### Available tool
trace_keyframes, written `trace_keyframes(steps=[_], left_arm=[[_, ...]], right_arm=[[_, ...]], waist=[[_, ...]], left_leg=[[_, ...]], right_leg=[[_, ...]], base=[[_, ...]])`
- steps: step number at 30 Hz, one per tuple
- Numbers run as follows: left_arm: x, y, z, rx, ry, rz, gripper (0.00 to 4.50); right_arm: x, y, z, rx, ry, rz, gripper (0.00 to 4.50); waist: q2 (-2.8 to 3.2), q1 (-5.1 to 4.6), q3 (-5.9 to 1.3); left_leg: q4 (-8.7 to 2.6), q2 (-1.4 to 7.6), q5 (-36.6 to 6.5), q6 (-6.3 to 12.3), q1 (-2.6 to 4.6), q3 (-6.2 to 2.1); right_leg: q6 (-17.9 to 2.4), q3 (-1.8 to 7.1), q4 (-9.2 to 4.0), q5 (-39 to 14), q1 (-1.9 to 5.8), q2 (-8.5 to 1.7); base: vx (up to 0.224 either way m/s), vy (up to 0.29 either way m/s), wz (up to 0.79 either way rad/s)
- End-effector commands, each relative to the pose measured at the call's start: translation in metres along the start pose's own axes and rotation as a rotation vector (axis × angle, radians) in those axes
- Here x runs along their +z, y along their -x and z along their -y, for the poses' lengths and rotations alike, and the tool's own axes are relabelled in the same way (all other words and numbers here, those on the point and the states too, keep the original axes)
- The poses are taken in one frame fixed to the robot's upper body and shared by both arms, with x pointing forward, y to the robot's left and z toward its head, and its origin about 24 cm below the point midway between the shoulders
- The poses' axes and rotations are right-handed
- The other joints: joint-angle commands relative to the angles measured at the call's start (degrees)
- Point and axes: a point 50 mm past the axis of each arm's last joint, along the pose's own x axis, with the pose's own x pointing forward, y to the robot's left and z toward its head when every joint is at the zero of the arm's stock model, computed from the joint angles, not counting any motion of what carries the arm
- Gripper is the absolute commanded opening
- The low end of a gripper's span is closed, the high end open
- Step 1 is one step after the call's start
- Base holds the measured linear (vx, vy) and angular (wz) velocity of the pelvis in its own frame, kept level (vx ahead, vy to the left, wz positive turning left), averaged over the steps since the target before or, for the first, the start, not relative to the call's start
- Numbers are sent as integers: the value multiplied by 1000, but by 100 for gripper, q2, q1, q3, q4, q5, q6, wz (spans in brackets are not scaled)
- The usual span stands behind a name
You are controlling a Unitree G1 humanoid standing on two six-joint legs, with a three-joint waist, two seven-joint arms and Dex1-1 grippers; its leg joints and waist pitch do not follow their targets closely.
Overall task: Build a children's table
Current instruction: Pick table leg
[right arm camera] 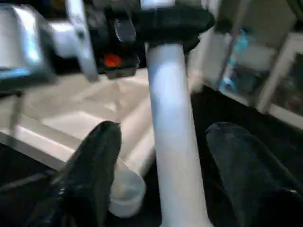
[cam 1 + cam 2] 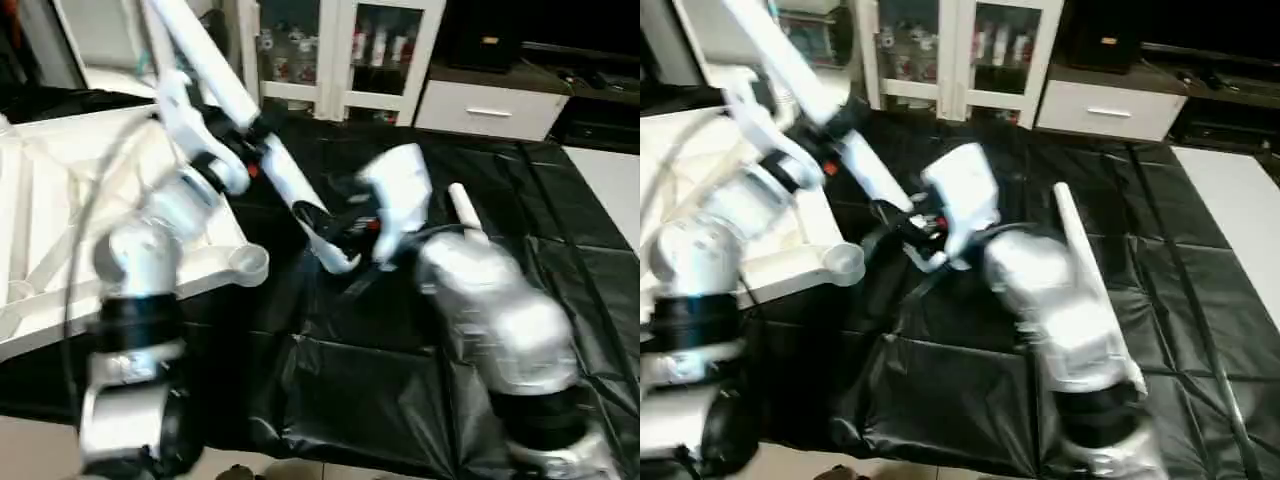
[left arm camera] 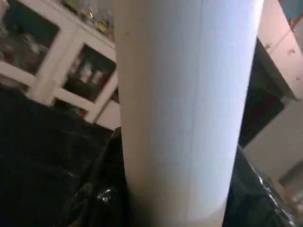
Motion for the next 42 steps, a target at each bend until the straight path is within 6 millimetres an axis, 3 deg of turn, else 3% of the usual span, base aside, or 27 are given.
trace_keyframes(steps=[1,4,5,7,8,9,13,16,20,23,26,36,42], left_arm=[[5,-4,7,-62,-15,-9,177],[8,-3,12,-152,-27,-57,177],[11,-2,20,-245,-28,-100,177],[12,-1,25,-308,-31,-125,177],[13,-1,32,-371,-26,-160,177],[14,-1,36,-405,-32,-174,177],[17,-4,47,-498,-65,-208,177],[17,-6,55,-566,-87,-229,177],[17,-6,61,-622,-103,-241,177],[17,-8,65,-650,-106,-247,177],[17,-8,68,-673,-110,-256,176],[12,-4,81,-806,-158,-304,175],[7,-2,91,-895,-204,-335,175]], right_arm=[[7,14,10,22,-35,29,358],[12,29,36,-41,-50,29,387],[13,40,55,-72,-59,-1,396],[13,47,65,-80,-63,-27,417],[14,54,72,-57,-69,-48,417],[16,56,73,-31,-95,-45,424],[23,61,68,121,-155,-45,450],[19,64,57,247,-177,-94,450],[15,61,46,328,-157,-144,450],[16,59,48,317,-156,-145,450],[17,58,47,328,-164,-151,450],[-4,47,41,378,-160,-269,450],[-10,41,43,371,-149,-317,450]], waist=[[82,12,-400],[67,84,-397],[51,79,-398],[73,97,-396],[125,102,-395],[107,108,-404],[3,111,-422],[-1,103,-411],[17,98,-406],[-19,96,-402],[-17,115,-395],[22,107,-408],[-4,95,-403]], left_leg=[[-367,397,-549,45,96,-175],[-361,387,-525,-43,103,-155],[-357,377,-539,-46,108,-143],[-347,371,-544,-86,113,-136],[-338,361,-562,-105,106,-138],[-330,358,-559,-62,104,-135],[-313,357,-317,226,56,-139],[-306,369,-337,306,52,-129],[-308,386,-391,250,63,-129],[-313,386,-424,200,70,-123],[-314,381,-429,191,72,-122],[-319,389,-420,139,63,-134],[-315,386,-441,130,60,-125]], right_leg=[[-1064,376,-402,263,321,-639],[-1142,366,-409,-40,289,-642],[-1148,366,-420,-106,290,-638],[-1167,363,-433,-265,279,-637],[-1190,362,-424,-265,283,-627],[-1214,362,-434,-197,305,-624],[-1319,343,-406,97,360,-642],[-1304,335,-432,-114,342,-642],[-1256,336,-457,-374,323,-646],[-1262,335,-469,-502,310,-644],[-1220,333,-474,-638,298,-642],[-1235,331,-457,-484,303,-642],[-1249,337,-466,-586,307,-654]], base=[[0,0,0],[0,0,0],[0,0,0],[0,0,0],[0,0,0],[0,0,0],[0,0,0],[0,0,0],[0,0,0],[0,0,0],[0,0,0],[0,0,0],[0,0,0]])
